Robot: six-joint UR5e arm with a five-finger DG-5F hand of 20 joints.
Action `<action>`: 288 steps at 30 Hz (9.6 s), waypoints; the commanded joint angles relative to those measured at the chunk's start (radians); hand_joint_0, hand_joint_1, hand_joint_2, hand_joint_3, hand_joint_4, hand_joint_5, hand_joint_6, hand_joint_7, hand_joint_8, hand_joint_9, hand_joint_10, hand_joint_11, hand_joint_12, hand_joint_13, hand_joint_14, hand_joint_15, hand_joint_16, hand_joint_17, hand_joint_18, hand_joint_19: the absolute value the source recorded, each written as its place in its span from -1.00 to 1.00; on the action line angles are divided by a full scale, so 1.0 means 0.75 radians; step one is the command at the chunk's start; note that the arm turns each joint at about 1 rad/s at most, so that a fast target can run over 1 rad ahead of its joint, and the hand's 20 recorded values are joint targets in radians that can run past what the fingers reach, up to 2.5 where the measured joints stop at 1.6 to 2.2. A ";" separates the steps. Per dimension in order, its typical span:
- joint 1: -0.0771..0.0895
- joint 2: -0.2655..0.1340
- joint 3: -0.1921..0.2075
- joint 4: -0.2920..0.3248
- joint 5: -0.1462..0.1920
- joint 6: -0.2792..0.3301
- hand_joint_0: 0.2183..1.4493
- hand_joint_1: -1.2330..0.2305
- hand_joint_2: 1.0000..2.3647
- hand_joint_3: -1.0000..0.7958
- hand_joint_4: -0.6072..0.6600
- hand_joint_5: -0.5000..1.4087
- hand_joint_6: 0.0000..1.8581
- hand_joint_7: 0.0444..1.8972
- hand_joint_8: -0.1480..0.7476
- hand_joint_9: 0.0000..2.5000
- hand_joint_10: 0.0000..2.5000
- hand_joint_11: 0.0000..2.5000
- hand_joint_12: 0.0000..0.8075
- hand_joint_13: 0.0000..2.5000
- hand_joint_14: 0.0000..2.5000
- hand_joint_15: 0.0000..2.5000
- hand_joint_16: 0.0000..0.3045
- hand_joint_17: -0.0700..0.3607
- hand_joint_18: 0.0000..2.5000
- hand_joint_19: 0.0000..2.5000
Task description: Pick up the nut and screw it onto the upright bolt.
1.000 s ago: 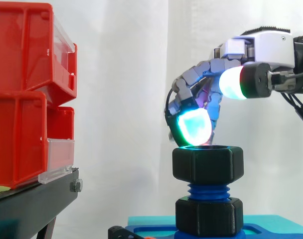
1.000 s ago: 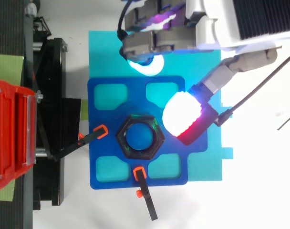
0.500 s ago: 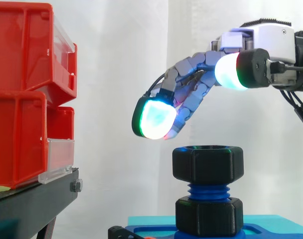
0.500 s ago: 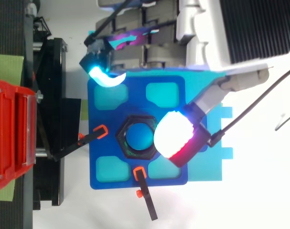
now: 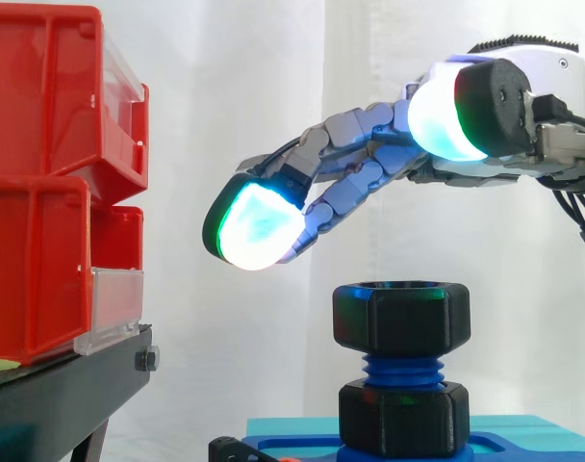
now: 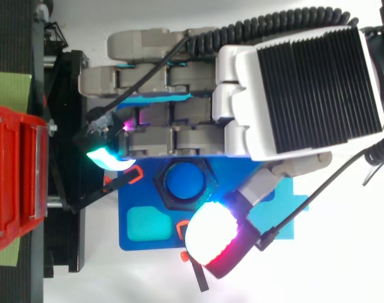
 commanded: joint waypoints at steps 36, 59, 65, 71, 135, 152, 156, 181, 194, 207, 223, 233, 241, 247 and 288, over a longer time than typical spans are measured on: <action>0.031 0.000 -0.039 -0.071 0.005 0.000 -0.54 0.59 -1.00 -0.44 0.31 -0.56 -0.46 0.43 -0.09 -0.66 -1.00 -1.00 -0.19 -0.85 -1.00 -1.00 -0.75 -0.28 -1.00 -1.00; -0.037 0.000 -0.039 -0.067 -0.081 -0.027 -0.48 0.45 -1.00 -0.44 0.26 -0.48 -0.40 0.47 -0.07 -0.39 -1.00 -1.00 -0.35 -0.62 -1.00 -1.00 -0.83 -0.40 -0.88 -1.00; -0.051 0.000 -0.035 -0.063 -0.095 -0.027 -0.47 0.49 -1.00 -0.44 0.21 -0.45 -0.31 0.24 -0.07 -0.23 -1.00 -1.00 -0.44 -0.51 -1.00 -1.00 -0.86 -0.45 -0.77 -1.00; -0.063 0.000 -0.017 -0.067 -0.112 -0.027 -0.48 0.51 -1.00 -0.44 0.21 -0.43 -0.32 0.27 -0.10 -0.10 -1.00 -1.00 -0.52 -0.40 -1.00 -1.00 -0.89 -0.50 -0.65 -1.00; -0.035 -0.002 -0.082 0.113 -0.132 -0.021 -0.49 0.55 -1.00 -0.44 0.34 -0.50 -0.46 0.21 -0.11 -0.47 -1.00 -1.00 -0.33 -0.62 -1.00 -1.00 -0.82 -0.39 -0.85 -1.00; -0.065 0.000 -0.082 0.119 -0.165 -0.027 -0.47 0.45 -1.00 -0.44 0.18 -0.42 -0.35 0.22 -0.08 -0.11 -1.00 -1.00 -0.53 -0.37 -1.00 -1.00 -0.90 -0.51 -0.61 -1.00; -0.076 0.000 -0.082 0.115 -0.177 -0.031 -0.48 0.45 -1.00 -0.44 0.17 -0.41 -0.34 0.21 -0.08 -0.05 -1.00 -1.00 -0.56 -0.32 -1.00 -1.00 -0.91 -0.52 -0.56 -1.00; -0.155 0.000 0.067 0.017 -0.269 -0.072 -0.50 0.62 -1.00 -0.44 0.34 -0.51 -0.46 0.09 -0.07 -0.14 -1.00 -1.00 -0.44 -0.38 -1.00 -1.00 -0.86 -0.46 -0.62 -1.00; -0.104 0.000 -0.005 0.136 -0.195 -0.023 -0.53 0.66 -1.00 -0.44 0.30 -0.56 -0.46 -0.25 -0.21 -0.54 -1.00 -1.00 -0.22 -0.90 -1.00 -1.00 -0.77 -0.31 -1.00 -1.00; -0.045 -0.002 -0.066 0.164 -0.120 0.035 -0.56 0.80 -1.00 -0.44 0.16 -0.60 -0.46 -0.27 -0.32 -0.95 -1.00 -1.00 -0.15 -1.00 -1.00 -1.00 -0.71 -0.22 -1.00 -1.00; -0.012 -0.002 -0.105 0.082 -0.126 0.037 -0.55 0.76 -1.00 -0.44 0.20 -0.57 -0.46 -0.16 -0.29 -0.88 -1.00 -1.00 -0.15 -1.00 -1.00 -1.00 -0.72 -0.23 -1.00 -1.00; -0.012 -0.002 -0.105 0.076 -0.130 0.035 -0.55 0.74 -1.00 -0.44 0.30 -0.55 -0.46 0.04 -0.24 -0.85 -1.00 -1.00 -0.14 -1.00 -1.00 -1.00 -0.72 -0.23 -1.00 -1.00; -0.012 0.000 -0.105 0.072 -0.142 0.026 -0.55 0.72 -1.00 -0.44 0.32 -0.55 -0.46 0.06 -0.21 -0.83 -1.00 -1.00 -0.13 -1.00 -1.00 -1.00 -0.72 -0.23 -1.00 -1.00; -0.023 -0.002 -0.103 0.070 -0.150 0.024 -0.55 0.70 -1.00 -0.44 0.32 -0.55 -0.46 0.11 -0.18 -0.79 -1.00 -1.00 -0.13 -1.00 -1.00 -1.00 -0.72 -0.24 -1.00 -1.00; -0.149 0.000 -0.043 0.035 -0.304 -0.019 -0.51 0.53 -1.00 -0.44 0.18 -0.44 -0.43 0.47 -0.24 -0.40 -1.00 -1.00 -0.37 -0.70 -1.00 -1.00 -0.83 -0.41 -1.00 -1.00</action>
